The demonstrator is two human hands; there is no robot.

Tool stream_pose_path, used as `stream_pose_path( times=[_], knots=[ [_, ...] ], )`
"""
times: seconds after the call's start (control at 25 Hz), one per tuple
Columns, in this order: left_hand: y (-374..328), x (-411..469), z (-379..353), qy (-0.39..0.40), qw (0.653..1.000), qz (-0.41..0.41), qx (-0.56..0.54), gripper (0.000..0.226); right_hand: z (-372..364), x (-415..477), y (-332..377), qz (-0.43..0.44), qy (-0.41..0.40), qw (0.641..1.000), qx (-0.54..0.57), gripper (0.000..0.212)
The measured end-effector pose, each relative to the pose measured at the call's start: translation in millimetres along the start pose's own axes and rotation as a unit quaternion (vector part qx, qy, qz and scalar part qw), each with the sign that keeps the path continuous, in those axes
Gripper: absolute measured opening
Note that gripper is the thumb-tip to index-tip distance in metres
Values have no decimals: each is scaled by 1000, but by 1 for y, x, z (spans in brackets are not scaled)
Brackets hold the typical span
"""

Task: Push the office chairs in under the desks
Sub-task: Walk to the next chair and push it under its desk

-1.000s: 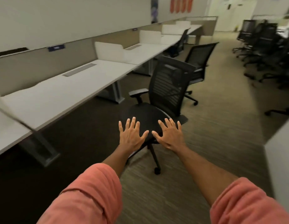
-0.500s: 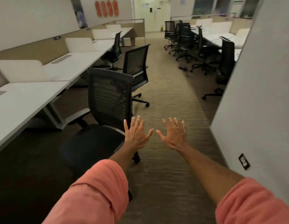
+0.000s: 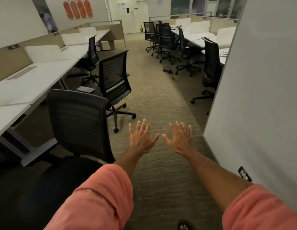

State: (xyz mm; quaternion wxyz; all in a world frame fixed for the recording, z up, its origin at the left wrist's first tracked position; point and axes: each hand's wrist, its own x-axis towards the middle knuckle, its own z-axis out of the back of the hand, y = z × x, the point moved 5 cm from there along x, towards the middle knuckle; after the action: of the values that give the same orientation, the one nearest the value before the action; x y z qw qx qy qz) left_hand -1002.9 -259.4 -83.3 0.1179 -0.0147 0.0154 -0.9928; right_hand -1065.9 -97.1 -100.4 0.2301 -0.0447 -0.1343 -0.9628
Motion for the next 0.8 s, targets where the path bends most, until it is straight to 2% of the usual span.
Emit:
stream_pose_path(
  times=[0.16, 0.44, 0.6, 0.8],
  knots=[
    [-14, 81, -7, -9, 1000, 19, -12, 84, -5, 82, -35, 5, -5, 1000, -5, 81],
    [-24, 209, 6, -28, 995, 84, -44, 81, 3, 229, -71, 65, 8, 998, 5, 78],
    [-5, 261, 21, -40, 992, 111, -34, 81, 2, 299, -58, 92, 24, 995, 17, 78],
    [50, 319, 37, -47, 986, 157, -16, 83, -7, 383, -8, 150, 22, 988, 27, 77]
  ],
)
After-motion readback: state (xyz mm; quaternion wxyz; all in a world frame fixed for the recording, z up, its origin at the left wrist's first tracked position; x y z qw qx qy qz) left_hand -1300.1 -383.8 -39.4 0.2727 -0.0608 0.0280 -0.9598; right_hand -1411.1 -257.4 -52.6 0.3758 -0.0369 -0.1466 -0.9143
